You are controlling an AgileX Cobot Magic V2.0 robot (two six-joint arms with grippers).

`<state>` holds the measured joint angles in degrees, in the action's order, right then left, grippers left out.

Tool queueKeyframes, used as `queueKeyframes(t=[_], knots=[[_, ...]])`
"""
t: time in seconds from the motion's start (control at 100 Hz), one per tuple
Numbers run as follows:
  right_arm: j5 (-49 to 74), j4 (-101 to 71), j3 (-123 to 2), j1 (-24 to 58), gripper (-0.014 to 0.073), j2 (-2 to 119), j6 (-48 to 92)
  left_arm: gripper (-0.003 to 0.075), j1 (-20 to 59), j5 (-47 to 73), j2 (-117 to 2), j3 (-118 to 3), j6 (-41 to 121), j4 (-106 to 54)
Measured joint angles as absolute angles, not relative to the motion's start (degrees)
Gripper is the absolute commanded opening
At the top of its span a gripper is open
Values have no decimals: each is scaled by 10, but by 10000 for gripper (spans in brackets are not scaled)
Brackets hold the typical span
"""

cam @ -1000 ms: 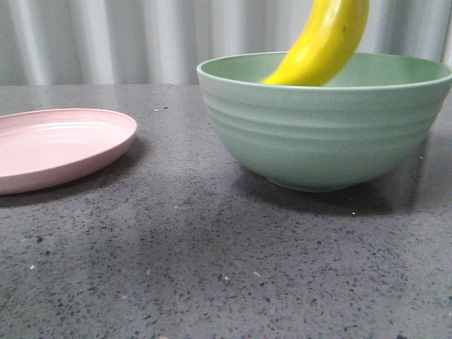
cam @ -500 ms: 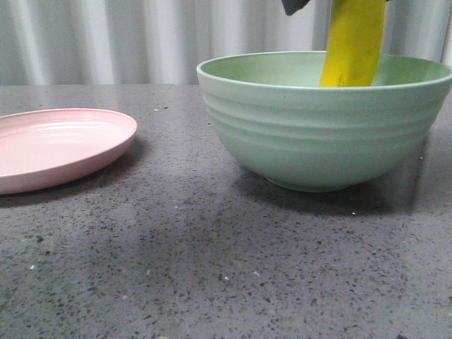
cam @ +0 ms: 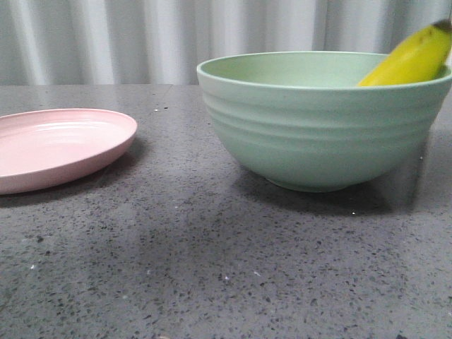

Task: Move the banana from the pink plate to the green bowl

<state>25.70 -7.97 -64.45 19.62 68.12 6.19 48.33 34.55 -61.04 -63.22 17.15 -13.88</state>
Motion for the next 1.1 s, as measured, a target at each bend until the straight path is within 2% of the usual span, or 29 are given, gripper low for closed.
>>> queueKeyframes(t=[0.04,0.09,0.21,0.23,0.27,0.49,0.67,1.1], knots=[[267,-80,-644,196,364,673,62,424,483,344,-610,-632,171,-139],[284,-80,-644,196,280,664,62,356,483,342,-610,-632,171,-139],[325,-79,-644,196,-39,642,62,108,483,339,-610,-632,171,-147],[334,-79,-644,196,-71,639,62,62,483,338,-610,-632,171,-149],[346,-79,-644,196,-62,632,62,-24,483,338,-610,-632,171,-153],[398,-78,-641,196,-61,591,62,-20,483,339,-605,-627,171,-171],[395,-78,-582,196,-61,526,62,-20,483,297,-556,-579,171,-183],[244,-63,-326,196,-64,256,62,-20,483,161,-325,-328,171,-190]])
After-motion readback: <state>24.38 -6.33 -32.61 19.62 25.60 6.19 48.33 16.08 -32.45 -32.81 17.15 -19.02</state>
